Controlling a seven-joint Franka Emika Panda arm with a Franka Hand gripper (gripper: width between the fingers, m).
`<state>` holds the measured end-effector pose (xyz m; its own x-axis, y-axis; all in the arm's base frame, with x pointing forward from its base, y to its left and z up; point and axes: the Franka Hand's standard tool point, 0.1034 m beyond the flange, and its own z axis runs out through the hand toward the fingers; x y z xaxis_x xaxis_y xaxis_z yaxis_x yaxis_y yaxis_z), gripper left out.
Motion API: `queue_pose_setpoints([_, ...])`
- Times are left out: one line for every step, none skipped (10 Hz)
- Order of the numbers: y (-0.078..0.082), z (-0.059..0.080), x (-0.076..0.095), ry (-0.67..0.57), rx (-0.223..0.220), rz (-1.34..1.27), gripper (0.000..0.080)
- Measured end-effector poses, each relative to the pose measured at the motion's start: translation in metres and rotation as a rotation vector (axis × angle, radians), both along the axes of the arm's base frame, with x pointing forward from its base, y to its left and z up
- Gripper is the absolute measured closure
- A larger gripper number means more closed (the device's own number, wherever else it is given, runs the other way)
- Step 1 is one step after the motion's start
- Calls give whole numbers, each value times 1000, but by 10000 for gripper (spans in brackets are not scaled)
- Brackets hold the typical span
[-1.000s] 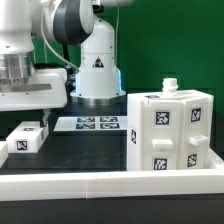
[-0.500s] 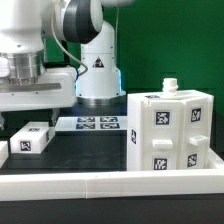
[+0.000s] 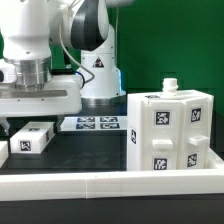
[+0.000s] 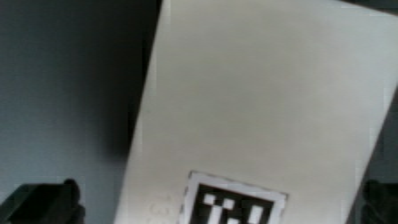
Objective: Assemble cabinet
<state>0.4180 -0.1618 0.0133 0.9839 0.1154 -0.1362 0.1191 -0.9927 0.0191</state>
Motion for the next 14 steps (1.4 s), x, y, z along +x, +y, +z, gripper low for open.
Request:
queue_pose_setpoints([0,-2,-2,5,1,8,3])
queue_pose_setpoints([0,-2,-1,5,1,9,17])
queue_pose_setpoints([0,-2,-1,6,2,9,190])
queue_pose_setpoints([0,-2,-1,5,2,12,239])
queue_pose_setpoints([-1,-2,-1,2,1,19,239])
queue_pose_setpoints([-1,-2,-1,1,2,29,238])
queue_pose_setpoints([-1,-2,0,2,2,29,238])
queue_pose_setpoints([-1,-2,0,2,2,29,238])
queue_pose_setpoints([-1,-2,0,2,2,29,238])
queue_pose_setpoints([-1,-1,0,2,3,30,238])
queue_pose_setpoints([6,8,2,-5,7,41,238])
queue_pose_setpoints([17,21,5,-13,17,52,236])
queue_pose_setpoints([31,36,10,-20,22,26,236])
queue_pose_setpoints([47,51,18,-31,28,24,236])
